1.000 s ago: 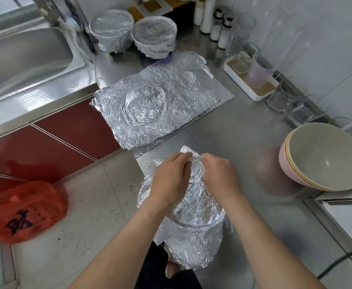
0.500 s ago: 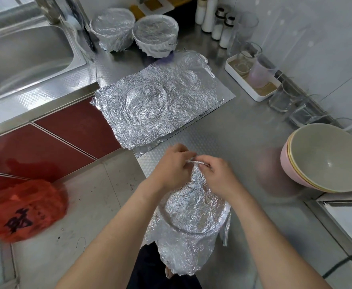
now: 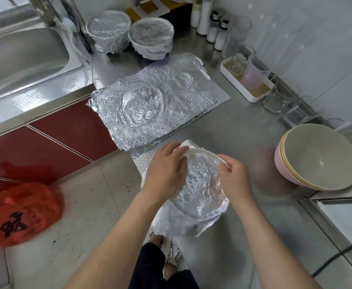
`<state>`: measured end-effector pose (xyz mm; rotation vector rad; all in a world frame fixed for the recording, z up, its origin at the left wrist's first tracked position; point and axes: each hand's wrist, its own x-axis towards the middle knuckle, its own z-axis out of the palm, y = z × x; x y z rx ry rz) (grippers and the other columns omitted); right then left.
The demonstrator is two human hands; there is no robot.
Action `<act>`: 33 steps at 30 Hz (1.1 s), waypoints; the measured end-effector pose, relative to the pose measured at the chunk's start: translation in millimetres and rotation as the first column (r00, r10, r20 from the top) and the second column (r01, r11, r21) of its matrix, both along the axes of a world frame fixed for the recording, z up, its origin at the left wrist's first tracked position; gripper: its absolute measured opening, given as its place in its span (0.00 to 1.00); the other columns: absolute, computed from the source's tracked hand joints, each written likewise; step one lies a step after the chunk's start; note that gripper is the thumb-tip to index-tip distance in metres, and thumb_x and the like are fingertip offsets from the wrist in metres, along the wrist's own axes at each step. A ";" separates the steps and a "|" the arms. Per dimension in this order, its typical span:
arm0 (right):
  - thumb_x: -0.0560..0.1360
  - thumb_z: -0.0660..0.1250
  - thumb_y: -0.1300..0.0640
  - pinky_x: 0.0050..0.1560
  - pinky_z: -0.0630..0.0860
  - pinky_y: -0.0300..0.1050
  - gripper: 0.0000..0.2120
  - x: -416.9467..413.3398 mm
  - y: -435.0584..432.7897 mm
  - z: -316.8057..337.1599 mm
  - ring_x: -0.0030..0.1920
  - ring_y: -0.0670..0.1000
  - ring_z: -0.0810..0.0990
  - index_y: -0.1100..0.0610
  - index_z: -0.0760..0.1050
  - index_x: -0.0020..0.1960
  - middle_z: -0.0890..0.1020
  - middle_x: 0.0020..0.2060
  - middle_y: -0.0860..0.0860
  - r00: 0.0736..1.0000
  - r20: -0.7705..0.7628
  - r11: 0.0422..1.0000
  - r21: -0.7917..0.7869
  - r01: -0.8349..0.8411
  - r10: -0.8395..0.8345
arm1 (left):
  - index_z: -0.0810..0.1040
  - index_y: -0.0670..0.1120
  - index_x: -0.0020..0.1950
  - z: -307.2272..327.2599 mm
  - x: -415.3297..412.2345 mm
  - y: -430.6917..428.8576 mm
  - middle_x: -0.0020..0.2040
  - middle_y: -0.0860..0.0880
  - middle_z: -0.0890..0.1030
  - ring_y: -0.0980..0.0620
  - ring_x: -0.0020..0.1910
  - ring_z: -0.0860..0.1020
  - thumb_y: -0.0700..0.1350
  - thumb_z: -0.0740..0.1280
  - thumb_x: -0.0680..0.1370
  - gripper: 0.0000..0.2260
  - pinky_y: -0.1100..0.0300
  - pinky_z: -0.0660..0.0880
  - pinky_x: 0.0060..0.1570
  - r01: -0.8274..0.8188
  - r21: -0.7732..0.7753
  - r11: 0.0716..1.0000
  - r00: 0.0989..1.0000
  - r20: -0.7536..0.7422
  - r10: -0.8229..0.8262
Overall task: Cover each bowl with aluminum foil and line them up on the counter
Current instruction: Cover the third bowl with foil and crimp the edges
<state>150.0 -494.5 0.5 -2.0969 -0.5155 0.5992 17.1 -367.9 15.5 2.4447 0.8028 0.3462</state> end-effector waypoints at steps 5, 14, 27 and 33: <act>0.78 0.65 0.57 0.57 0.75 0.45 0.11 2.2 -2.1 2.4 0.53 0.47 0.80 0.56 0.78 0.60 0.83 0.53 0.48 0.990 -0.133 0.998 0.048 -0.041 0.047 | 0.71 0.42 0.71 -15.2 -17.8 -22.4 0.70 0.42 0.71 0.42 0.69 0.68 0.45 0.59 0.80 0.20 0.47 0.65 0.69 -0.056 -0.006 0.998 0.998 -0.010 0.056; 0.80 0.59 0.62 0.51 0.74 0.44 0.12 -3.3 6.9 -0.7 0.48 0.51 0.80 0.58 0.81 0.56 0.83 0.45 0.49 0.998 -0.001 0.998 0.010 -0.057 0.057 | 0.66 0.38 0.74 -23.9 -18.0 -22.1 0.72 0.42 0.68 0.44 0.72 0.65 0.42 0.57 0.82 0.20 0.45 0.64 0.71 -0.029 -0.086 0.996 0.998 0.061 0.035; 0.81 0.59 0.55 0.71 0.66 0.48 0.21 -4.2 0.6 7.6 0.67 0.49 0.72 0.61 0.66 0.72 0.73 0.68 0.53 0.981 -0.189 0.999 -0.004 -0.036 0.035 | 0.72 0.45 0.70 1.9 -25.8 -15.5 0.71 0.42 0.71 0.41 0.71 0.67 0.47 0.59 0.80 0.19 0.44 0.68 0.68 -0.005 0.068 0.998 0.999 -0.052 0.008; 0.82 0.57 0.54 0.54 0.70 0.47 0.15 -5.9 11.7 6.1 0.56 0.58 0.77 0.59 0.73 0.65 0.80 0.57 0.56 0.987 -0.003 0.974 -0.160 -0.161 0.163 | 0.81 0.53 0.56 6.6 -52.1 -61.2 0.52 0.52 0.77 0.51 0.51 0.74 0.61 0.66 0.72 0.17 0.54 0.74 0.46 0.356 0.120 0.927 0.934 -0.035 -0.355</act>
